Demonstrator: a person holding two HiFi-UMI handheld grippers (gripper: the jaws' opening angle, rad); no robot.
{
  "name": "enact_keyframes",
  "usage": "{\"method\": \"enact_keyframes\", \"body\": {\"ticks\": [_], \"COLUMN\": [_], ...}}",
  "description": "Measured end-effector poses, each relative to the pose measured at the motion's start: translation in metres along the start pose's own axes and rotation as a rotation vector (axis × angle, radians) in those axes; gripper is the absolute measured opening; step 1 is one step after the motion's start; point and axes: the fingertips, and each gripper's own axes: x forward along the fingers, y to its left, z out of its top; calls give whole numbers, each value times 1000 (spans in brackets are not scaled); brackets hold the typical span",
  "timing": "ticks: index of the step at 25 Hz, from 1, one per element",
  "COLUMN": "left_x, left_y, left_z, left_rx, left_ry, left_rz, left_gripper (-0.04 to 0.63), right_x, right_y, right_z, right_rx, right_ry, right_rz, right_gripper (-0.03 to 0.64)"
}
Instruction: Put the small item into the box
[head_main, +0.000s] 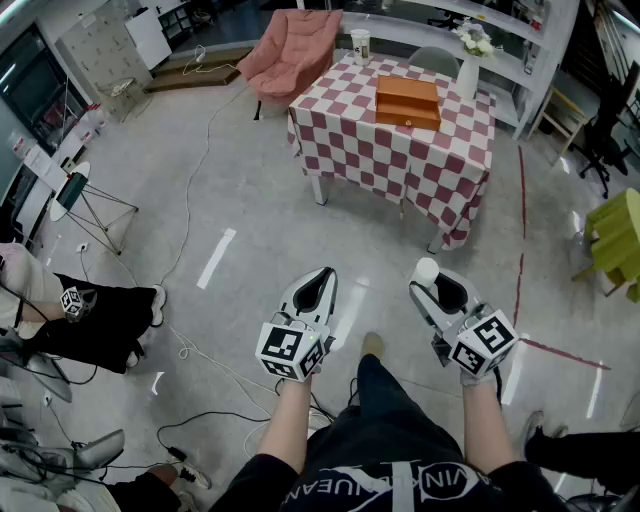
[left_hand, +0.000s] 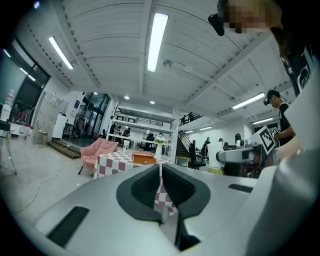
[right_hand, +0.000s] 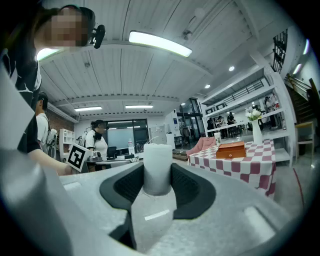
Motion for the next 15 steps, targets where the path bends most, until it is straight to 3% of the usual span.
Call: {"method": "enact_keyframes", "body": {"ticks": [15], "left_x": [93], "left_y": [64], "left_z": [20], "left_rx": [-14], "left_ry": [24], "left_rz": [25], "left_gripper": [17], "right_x": [89], "right_y": [-79], "right_z": [20], "right_rx": [13], "right_ry": [15], "right_rz": [27], "right_gripper": [169]}}
